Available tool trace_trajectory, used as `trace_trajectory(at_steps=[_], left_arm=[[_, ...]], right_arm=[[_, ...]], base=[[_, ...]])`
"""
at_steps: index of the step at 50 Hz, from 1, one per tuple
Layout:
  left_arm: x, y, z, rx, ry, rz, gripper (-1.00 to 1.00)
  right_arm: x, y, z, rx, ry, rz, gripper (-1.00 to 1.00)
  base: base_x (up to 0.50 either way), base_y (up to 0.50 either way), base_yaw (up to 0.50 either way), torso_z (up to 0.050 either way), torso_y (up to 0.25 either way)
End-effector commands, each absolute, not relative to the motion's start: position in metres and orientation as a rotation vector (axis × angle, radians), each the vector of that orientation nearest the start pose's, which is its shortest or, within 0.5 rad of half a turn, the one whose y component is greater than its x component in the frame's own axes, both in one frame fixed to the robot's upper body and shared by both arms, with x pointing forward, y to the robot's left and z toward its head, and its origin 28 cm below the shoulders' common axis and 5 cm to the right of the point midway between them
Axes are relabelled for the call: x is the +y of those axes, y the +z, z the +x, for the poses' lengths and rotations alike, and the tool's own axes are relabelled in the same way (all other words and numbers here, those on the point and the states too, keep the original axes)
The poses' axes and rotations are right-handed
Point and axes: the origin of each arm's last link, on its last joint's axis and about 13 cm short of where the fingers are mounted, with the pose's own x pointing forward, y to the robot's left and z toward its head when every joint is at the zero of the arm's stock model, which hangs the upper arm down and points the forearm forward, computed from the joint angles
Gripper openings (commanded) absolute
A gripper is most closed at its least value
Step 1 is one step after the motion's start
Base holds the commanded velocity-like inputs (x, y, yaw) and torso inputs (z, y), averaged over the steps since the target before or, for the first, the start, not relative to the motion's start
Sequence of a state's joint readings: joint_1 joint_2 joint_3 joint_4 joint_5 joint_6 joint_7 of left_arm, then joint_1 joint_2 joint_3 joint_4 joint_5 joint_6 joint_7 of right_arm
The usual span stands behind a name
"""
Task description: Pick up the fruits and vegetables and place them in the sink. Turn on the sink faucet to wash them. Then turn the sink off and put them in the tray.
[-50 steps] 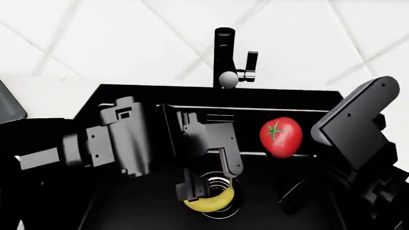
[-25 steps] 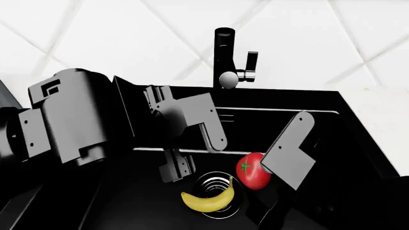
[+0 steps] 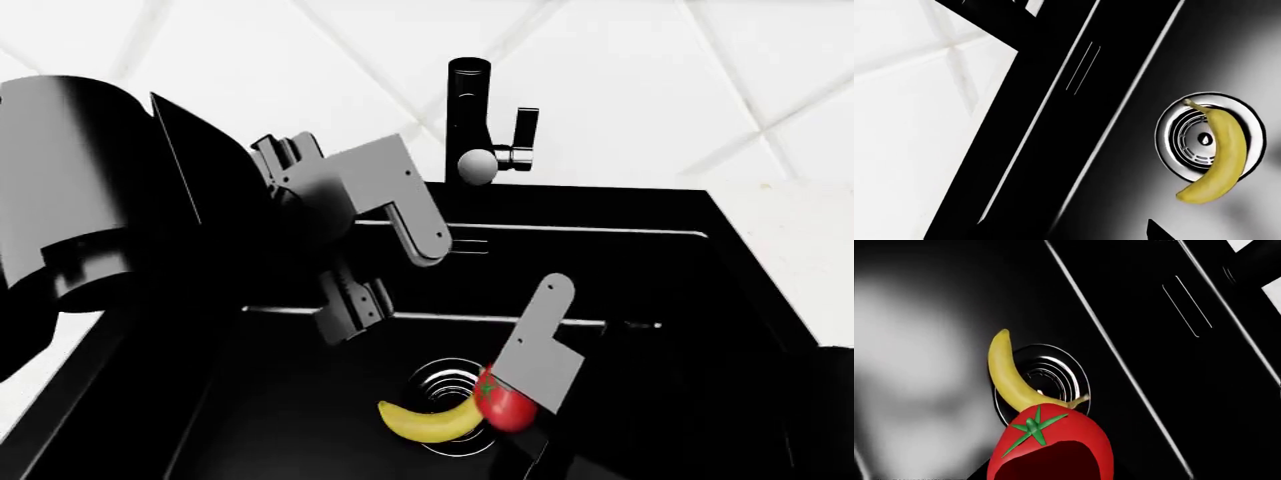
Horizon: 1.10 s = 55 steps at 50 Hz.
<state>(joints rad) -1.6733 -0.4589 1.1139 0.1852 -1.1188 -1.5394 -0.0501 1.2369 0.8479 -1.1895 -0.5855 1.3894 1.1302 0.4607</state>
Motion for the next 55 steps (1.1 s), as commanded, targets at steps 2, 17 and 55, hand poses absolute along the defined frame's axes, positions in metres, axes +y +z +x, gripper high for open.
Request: trace_trajectory(at_steps=[2, 17, 55], left_arm=[[0.192, 0.320, 0.284, 0.521, -0.579, 0.919, 1.00], [0.194, 0.320, 0.285, 0.522, -0.575, 0.919, 1.00], [0.199, 0.317, 0.283, 0.529, -0.559, 0.908, 1.00]], right_arm=[[-0.109, 0.186, 0.230, 0.571, 0.697, -0.769, -1.00], [-0.112, 0.171, 0.234, 0.663, 0.668, -0.790, -1.00], [-0.108, 0.172, 0.235, 0.674, 0.709, -0.804, 1.00]], base=[[0.00, 0.00, 0.00, 0.000, 0.000], [0.00, 0.00, 0.00, 0.000, 0.001], [0.00, 0.00, 0.00, 0.000, 0.000]])
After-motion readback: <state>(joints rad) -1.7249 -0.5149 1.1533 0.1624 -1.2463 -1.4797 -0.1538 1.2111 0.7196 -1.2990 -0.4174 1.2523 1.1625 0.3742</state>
